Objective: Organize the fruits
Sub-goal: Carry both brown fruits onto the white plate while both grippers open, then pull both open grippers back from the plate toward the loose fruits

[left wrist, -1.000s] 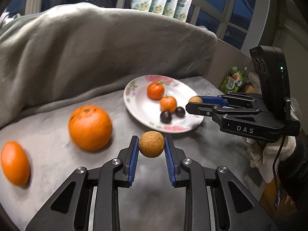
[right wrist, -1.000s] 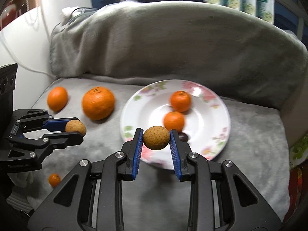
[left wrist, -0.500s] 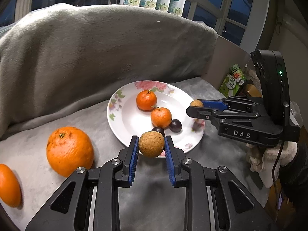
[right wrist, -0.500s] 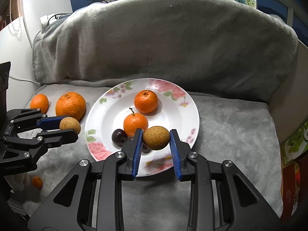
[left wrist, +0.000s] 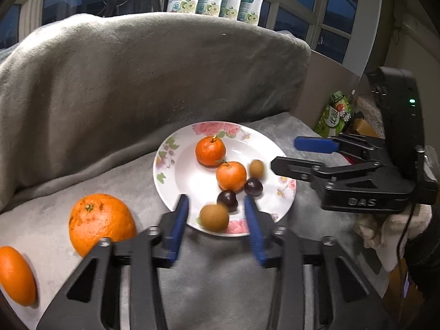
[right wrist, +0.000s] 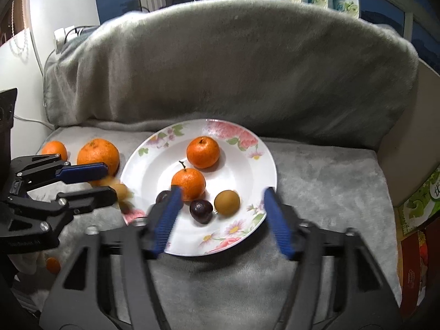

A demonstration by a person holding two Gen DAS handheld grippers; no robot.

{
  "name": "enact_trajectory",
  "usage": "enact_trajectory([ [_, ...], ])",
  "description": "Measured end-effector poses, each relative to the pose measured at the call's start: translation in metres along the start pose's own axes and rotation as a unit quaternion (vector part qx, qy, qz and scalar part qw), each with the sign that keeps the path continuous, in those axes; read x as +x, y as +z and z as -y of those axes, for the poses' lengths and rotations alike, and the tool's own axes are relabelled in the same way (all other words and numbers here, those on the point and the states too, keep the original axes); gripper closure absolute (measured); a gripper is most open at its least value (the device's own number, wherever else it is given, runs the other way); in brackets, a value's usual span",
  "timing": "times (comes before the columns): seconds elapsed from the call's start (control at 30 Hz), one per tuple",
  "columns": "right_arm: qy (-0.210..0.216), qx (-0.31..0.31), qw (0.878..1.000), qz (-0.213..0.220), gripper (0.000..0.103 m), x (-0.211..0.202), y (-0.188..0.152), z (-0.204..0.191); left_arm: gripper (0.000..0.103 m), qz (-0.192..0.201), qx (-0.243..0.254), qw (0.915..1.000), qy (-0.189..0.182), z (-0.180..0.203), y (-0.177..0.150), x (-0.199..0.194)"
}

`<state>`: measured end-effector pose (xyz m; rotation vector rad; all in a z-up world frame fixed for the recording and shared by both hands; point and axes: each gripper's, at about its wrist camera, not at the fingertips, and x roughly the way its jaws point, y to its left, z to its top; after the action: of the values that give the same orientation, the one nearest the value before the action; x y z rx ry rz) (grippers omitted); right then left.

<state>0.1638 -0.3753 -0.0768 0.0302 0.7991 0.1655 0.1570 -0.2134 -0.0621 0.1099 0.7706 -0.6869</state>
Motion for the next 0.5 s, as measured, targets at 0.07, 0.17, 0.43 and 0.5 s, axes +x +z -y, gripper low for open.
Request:
enact_trajectory([
  [0.07, -0.007, 0.007, 1.000, 0.005, 0.035, -0.008, 0.001, 0.000, 0.051, 0.001, 0.001, 1.0000, -0.004, -0.002, 0.002, -0.002],
  [0.17, -0.021, 0.027, 0.999, 0.019, 0.033, -0.026, 0.001, 0.000, 0.050, 0.002, 0.007, 1.0000, -0.006, -0.004, 0.003, -0.005],
  [0.43, -0.058, 0.046, 0.995, 0.070, 0.010, -0.079, -0.014, -0.032, 0.049, -0.009, 0.029, 0.9995, -0.008, 0.000, -0.004, -0.014],
  [0.5, -0.059, 0.046, 0.995, 0.073, 0.010, -0.086, -0.019, -0.042, 0.049, -0.010, 0.031, 0.9995, -0.006, 0.002, -0.007, -0.017],
])
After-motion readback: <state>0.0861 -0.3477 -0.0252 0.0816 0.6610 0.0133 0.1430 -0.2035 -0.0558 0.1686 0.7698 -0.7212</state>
